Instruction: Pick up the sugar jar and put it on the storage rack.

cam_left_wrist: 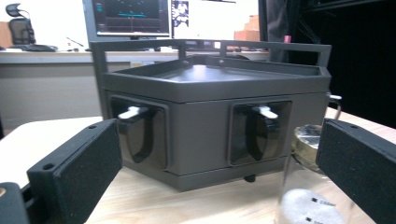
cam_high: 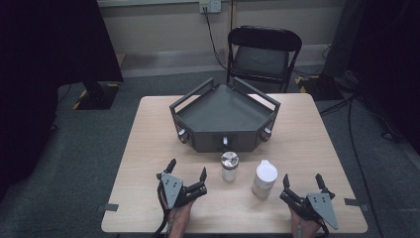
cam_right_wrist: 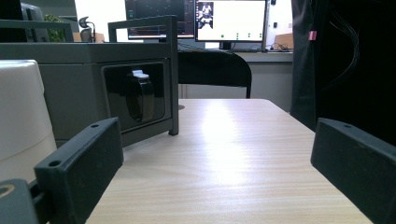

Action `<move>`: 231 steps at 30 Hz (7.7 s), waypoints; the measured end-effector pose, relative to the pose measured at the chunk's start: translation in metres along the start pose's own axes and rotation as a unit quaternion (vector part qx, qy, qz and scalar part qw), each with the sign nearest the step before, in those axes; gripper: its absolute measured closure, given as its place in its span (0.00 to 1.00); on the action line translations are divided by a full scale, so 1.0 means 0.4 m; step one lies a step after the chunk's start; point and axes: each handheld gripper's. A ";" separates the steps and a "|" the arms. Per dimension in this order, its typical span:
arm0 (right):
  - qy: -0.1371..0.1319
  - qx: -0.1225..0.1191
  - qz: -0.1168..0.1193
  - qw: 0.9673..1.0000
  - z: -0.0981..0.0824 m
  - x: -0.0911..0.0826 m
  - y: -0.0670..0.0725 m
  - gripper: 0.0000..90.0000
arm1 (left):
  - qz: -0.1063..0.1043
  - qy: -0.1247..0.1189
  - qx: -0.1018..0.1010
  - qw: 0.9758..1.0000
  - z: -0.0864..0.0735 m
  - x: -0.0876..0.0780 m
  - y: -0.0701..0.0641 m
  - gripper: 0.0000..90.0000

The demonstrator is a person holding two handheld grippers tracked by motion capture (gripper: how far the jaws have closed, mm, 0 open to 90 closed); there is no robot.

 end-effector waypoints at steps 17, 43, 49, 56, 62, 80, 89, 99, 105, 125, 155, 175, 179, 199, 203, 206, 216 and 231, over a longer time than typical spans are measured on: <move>0.000 0.000 0.000 1.000 0.000 0.000 0.000 0.02 | -0.079 -0.004 0.002 0.997 0.011 0.060 -0.018 0.03; 0.000 -0.001 0.000 1.000 -0.001 -0.001 0.000 0.02 | -0.109 0.027 0.021 0.993 -0.009 0.184 -0.088 0.25; 0.000 -0.001 0.000 1.000 -0.001 -0.001 0.000 0.01 | -0.119 0.034 0.009 0.992 -0.012 0.198 -0.086 0.29; 0.000 -0.001 0.001 1.000 -0.001 -0.001 -0.001 0.01 | -0.111 0.040 0.015 0.993 -0.012 0.212 -0.091 0.35; 0.000 -0.001 0.001 1.000 0.000 -0.001 -0.001 0.01 | -0.106 0.038 0.015 0.993 -0.013 0.213 -0.098 0.38; 0.000 -0.001 0.001 1.000 -0.001 -0.001 -0.001 0.01 | -0.096 0.040 0.016 0.994 -0.009 0.207 -0.106 0.39; 0.000 -0.001 0.002 1.000 -0.001 -0.001 -0.001 0.02 | -0.093 0.036 0.001 0.995 0.007 0.195 -0.092 0.39; 0.000 -0.001 0.002 1.000 -0.001 -0.001 -0.001 0.01 | -0.116 0.034 0.027 0.992 0.033 0.180 -0.063 0.39; -0.001 -0.001 0.001 1.000 -0.001 -0.001 -0.001 0.01 | -0.132 0.035 0.040 0.990 0.054 0.176 -0.049 0.39; -0.001 0.000 0.002 1.000 -0.001 -0.001 -0.002 0.01 | -0.150 0.024 0.059 0.987 0.115 0.170 0.014 0.39; -0.001 0.000 0.000 1.000 -0.001 -0.002 -0.001 0.02 | -0.084 0.011 0.037 0.996 0.267 0.179 0.030 0.39; -0.001 0.000 -0.001 1.000 -0.001 -0.001 0.000 0.01 | -0.049 0.004 0.023 0.999 0.326 0.233 0.013 0.39; -0.001 -0.001 0.001 1.000 -0.001 -0.001 -0.001 0.01 | -0.032 0.003 0.011 0.999 0.331 0.265 0.010 0.39; -0.001 -0.001 0.005 1.000 -0.001 -0.002 -0.004 0.01 | -0.008 0.029 0.014 0.999 0.355 0.361 0.023 0.39; -0.001 -0.001 0.005 1.000 -0.001 -0.001 -0.005 0.01 | -0.008 0.033 0.015 0.999 0.352 0.365 0.022 0.39; -0.001 -0.001 0.005 1.000 -0.001 -0.002 -0.004 0.02 | -0.008 0.034 0.014 0.999 0.347 0.366 0.018 0.39; -0.001 -0.001 0.004 1.000 -0.001 -0.002 -0.003 0.01 | -0.007 0.035 0.000 0.999 0.343 0.359 0.021 0.38; 0.000 -0.001 0.001 1.000 -0.001 -0.002 -0.001 0.01 | -0.010 0.042 -0.010 0.999 0.338 0.357 0.024 0.31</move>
Point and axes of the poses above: each handheld gripper's, and its own axes: x roughly forward along the jaws, z roughly out of its top, y roughly to its left, and after that the axes turned 14 degrees about y, right-handed
